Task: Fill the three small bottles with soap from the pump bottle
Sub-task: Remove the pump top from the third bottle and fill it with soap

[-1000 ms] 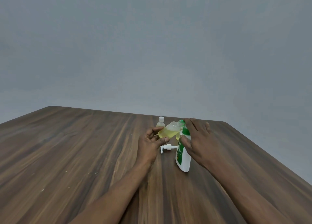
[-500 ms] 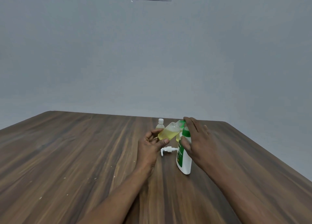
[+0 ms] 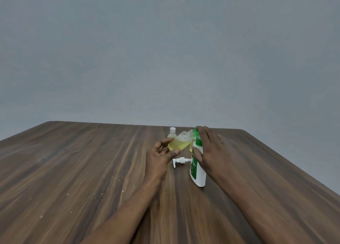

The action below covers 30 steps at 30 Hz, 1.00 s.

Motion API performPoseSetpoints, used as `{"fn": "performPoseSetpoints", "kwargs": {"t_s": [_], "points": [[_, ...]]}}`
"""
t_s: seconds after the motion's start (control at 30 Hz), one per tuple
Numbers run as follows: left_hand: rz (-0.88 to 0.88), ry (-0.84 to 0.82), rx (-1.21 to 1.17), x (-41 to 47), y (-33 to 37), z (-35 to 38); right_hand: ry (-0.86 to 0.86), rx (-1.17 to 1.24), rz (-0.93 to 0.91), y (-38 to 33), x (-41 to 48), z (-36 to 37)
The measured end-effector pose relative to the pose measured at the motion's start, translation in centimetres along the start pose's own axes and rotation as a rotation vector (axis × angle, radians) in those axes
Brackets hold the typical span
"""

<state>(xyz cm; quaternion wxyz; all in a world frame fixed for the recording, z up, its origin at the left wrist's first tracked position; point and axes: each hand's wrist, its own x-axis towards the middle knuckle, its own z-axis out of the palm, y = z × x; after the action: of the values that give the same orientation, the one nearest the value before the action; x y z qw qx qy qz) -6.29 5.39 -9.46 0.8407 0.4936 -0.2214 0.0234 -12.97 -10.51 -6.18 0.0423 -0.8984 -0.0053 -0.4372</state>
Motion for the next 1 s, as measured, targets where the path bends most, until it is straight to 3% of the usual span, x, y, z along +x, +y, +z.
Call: {"fn": "performPoseSetpoints", "kwargs": {"t_s": [0.23,1.0], "points": [[0.008,-0.010,0.001,-0.1,-0.2,0.1,-0.077,0.155,0.032,0.8,-0.2,-0.1],[0.000,0.009,-0.007,0.1,-0.6,0.1,0.128,0.054,-0.023,0.0,-0.2,0.7]]}}
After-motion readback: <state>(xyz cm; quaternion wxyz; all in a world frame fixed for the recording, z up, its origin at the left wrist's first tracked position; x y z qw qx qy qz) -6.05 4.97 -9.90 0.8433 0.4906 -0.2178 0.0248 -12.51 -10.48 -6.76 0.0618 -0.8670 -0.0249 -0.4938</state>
